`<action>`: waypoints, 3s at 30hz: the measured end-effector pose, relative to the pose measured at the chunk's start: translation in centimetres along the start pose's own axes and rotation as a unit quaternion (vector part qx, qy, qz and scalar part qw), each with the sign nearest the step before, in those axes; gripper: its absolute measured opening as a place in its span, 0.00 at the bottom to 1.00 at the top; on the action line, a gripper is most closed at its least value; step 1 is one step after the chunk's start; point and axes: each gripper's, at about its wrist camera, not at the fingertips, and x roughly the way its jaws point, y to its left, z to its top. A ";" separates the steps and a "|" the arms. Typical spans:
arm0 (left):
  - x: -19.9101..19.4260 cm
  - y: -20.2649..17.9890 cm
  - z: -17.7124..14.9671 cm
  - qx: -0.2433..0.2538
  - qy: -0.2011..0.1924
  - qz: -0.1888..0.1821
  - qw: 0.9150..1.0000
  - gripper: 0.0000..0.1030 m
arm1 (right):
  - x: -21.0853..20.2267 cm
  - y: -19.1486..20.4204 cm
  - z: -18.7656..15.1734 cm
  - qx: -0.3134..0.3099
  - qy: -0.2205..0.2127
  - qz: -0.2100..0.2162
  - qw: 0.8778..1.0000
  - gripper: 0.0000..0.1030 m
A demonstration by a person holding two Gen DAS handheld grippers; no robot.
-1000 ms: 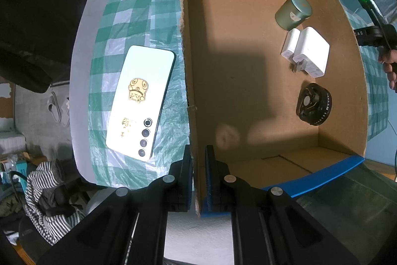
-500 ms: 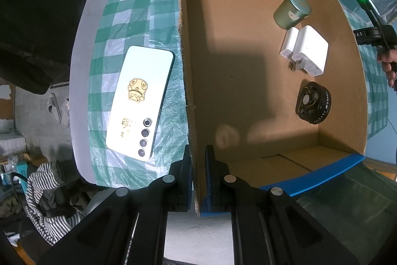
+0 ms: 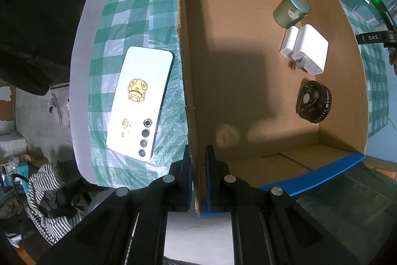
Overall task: Organize rigid objects
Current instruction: 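Lift the white octagonal device with the right gripper over the box, then lower the white octagonal device into the box and open the right gripper, then withdraw the open right gripper from the box toward the SANY battery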
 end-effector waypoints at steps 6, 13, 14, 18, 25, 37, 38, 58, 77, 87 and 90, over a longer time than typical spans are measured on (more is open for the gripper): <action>0.0 0.0 0.1 0.001 0.000 0.000 1.000 0.08 | -2.4 1.5 -0.7 -0.026 -0.016 -0.001 1.000 0.52; 0.0 0.0 0.2 0.001 0.000 0.000 1.000 0.08 | -5.7 2.9 -1.6 -0.066 -0.043 0.002 0.997 0.52; 0.0 0.0 0.2 0.001 0.000 0.000 1.000 0.08 | -6.1 3.2 -1.7 -0.072 -0.047 0.002 0.996 0.52; 0.0 0.0 0.3 0.000 -0.001 -0.001 1.000 0.08 | -8.0 4.4 -2.0 -0.095 -0.062 0.008 0.994 0.52; 0.0 0.0 0.3 0.000 0.000 -0.001 1.000 0.08 | -10.0 7.3 -1.8 -0.133 -0.079 0.018 0.988 0.52; 0.0 -0.1 0.5 -0.001 -0.002 -0.003 1.000 0.08 | -10.3 12.8 -1.0 -0.197 -0.079 0.020 0.977 0.52; 0.0 0.0 0.4 -0.001 -0.002 -0.003 1.000 0.08 | -10.1 13.2 -1.0 -0.201 -0.078 0.020 0.976 0.52; 0.0 0.1 0.6 -0.003 -0.002 -0.005 1.000 0.08 | -5.9 19.0 -0.3 -0.277 -0.042 0.002 0.960 0.52; -0.2 0.2 0.7 -0.004 -0.003 -0.005 1.000 0.08 | -6.8 20.4 -0.3 -0.302 -0.069 -0.003 0.951 0.51; -0.2 0.5 0.7 -0.006 -0.002 -0.005 1.000 0.08 | -8.7 19.3 -0.8 -0.285 -0.083 0.000 0.955 0.57; -0.2 0.5 0.7 -0.004 -0.003 -0.005 1.000 0.08 | -9.4 18.8 -1.1 -0.280 -0.090 -0.001 0.956 0.58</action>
